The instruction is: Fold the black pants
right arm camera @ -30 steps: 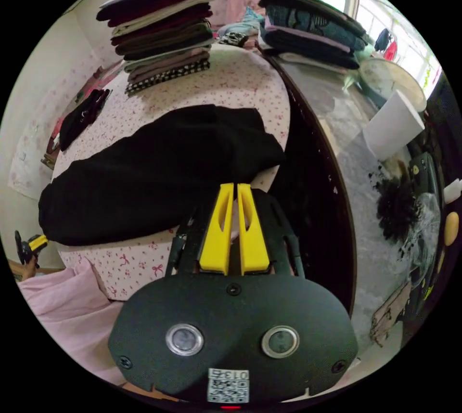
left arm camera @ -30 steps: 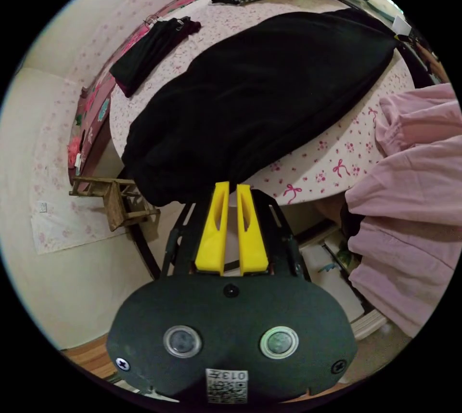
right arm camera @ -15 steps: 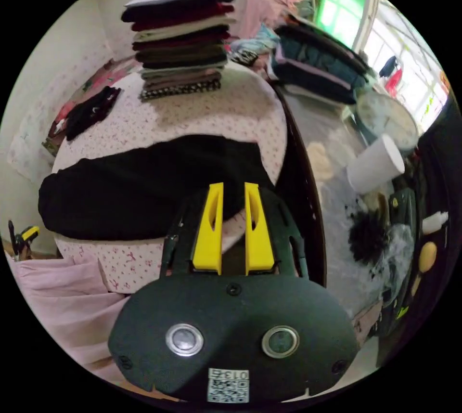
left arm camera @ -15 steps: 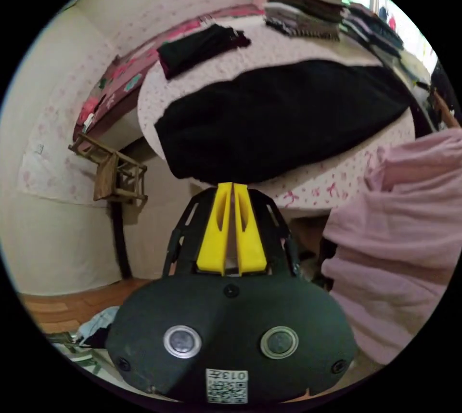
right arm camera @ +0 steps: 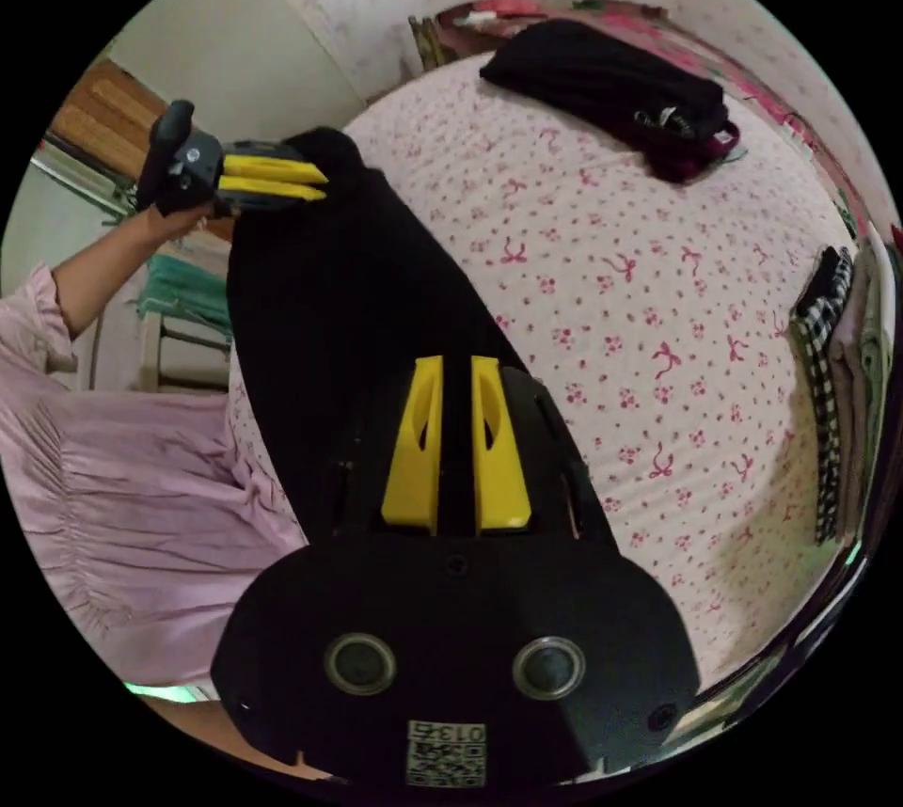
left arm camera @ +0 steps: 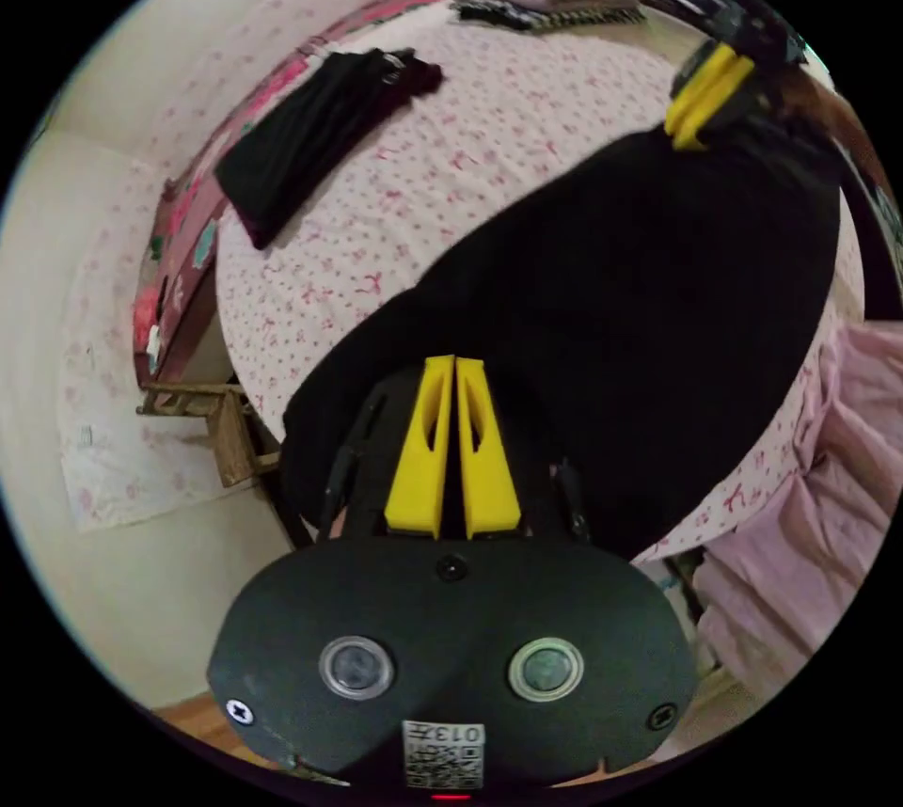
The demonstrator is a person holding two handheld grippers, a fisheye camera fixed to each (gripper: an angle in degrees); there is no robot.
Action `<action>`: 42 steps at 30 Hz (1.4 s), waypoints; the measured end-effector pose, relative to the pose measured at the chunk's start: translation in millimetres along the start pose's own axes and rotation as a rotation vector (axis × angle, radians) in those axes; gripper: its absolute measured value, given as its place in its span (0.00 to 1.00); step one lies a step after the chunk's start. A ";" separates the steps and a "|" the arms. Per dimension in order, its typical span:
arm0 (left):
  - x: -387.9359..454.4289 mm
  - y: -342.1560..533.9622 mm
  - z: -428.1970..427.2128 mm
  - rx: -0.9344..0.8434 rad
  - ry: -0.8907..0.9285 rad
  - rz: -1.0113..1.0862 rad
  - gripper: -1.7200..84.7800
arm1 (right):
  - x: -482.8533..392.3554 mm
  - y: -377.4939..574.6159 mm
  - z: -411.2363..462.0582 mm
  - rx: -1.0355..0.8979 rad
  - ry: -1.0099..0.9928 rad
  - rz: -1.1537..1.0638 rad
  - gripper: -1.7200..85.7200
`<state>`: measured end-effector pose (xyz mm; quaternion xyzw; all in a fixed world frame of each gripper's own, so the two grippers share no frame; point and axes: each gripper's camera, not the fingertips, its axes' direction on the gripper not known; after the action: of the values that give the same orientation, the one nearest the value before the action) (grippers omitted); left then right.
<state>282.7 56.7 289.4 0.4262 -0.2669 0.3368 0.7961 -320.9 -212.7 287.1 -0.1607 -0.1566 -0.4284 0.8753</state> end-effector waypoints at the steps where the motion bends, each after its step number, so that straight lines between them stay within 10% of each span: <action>1: 5.4 1.6 3.1 -0.018 -0.004 0.028 0.03 | -10.0 -1.2 -3.0 0.030 0.043 -0.023 0.07; 7: 28.0 45.0 -19.7 0.090 -0.003 -0.058 0.02 | -97.2 48.7 -23.8 0.290 0.271 -0.207 0.06; 14: 28.1 69.7 -46.1 0.206 -0.148 -0.173 0.02 | -114.2 48.7 64.5 0.081 0.256 -0.184 0.08; 23: 6.1 38.1 -18.3 0.117 -0.053 -0.071 0.02 | -29.1 10.3 -8.0 0.305 0.046 -0.005 0.09; 42: 13.8 85.6 -21.8 0.114 -0.185 -0.242 0.02 | 100.8 -130.3 92.8 -0.044 -0.344 0.033 0.11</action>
<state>229.1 114.8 331.1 0.5288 -0.2662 0.2124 0.7774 -379.0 -320.4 431.2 -0.2532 -0.2918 -0.3837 0.8387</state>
